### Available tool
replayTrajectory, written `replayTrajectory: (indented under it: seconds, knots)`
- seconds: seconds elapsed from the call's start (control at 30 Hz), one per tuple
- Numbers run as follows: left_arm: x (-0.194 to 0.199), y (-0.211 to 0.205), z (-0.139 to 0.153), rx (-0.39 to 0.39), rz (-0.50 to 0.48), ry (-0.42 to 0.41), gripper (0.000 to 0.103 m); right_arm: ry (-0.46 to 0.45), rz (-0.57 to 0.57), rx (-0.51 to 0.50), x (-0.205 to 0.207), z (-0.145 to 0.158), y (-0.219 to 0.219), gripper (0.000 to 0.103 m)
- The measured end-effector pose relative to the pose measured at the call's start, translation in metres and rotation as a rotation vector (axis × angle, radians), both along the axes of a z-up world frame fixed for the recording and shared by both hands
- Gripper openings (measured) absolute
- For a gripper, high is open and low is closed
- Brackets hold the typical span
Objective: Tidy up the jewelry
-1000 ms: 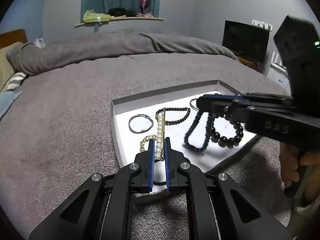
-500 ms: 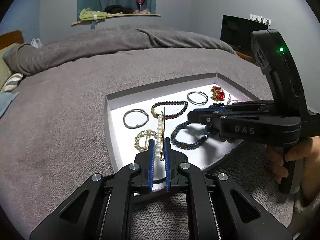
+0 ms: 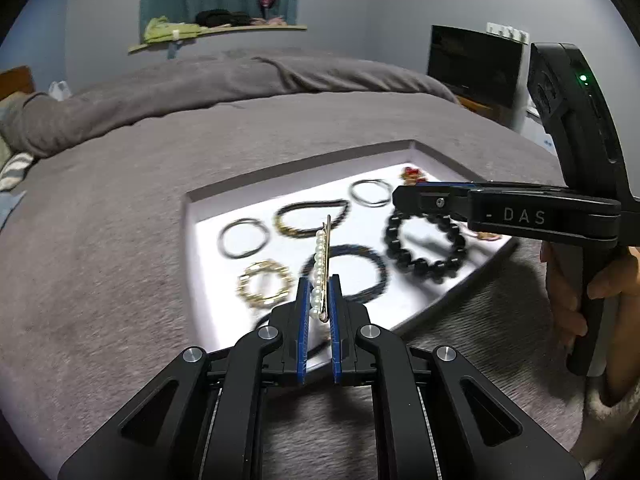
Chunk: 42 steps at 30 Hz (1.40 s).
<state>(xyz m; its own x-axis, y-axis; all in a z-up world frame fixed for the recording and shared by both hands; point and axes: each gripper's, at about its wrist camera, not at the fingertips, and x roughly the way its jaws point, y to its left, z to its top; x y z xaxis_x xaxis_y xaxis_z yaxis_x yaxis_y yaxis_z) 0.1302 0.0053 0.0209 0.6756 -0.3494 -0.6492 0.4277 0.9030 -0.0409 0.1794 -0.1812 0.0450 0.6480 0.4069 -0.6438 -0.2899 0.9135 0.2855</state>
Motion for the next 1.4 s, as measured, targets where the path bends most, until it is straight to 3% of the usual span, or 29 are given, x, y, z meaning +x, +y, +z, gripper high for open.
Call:
replayTrajectory:
  seconds: [0.07,0.23,0.6,0.7,1.27,1.4]
  knots:
    - [-0.002,-0.014,0.002,0.011,-0.029,-0.005,0.010,-0.010,-0.045,0.018,-0.006,0.004,-0.018,0.040]
    - [-0.001,-0.044,0.005,0.043,-0.097,-0.001,0.010,-0.019,-0.104,0.056,-0.018,0.010,-0.052,0.040]
    - [0.036,-0.094,0.001,0.072,-0.162,0.121,0.010,-0.003,-0.139,0.050,-0.017,0.006,-0.078,0.042]
    - [0.039,-0.099,-0.006,0.101,-0.160,0.135,0.010,-0.009,-0.148,0.039,-0.016,0.006,-0.081,0.042]
    - [0.038,-0.092,-0.006,0.086,-0.127,0.137,0.012,-0.024,-0.151,0.041,-0.020,0.010,-0.085,0.044]
    - [0.035,-0.092,-0.003,0.091,-0.117,0.117,0.023,-0.024,-0.154,0.039,-0.019,0.009,-0.086,0.044]
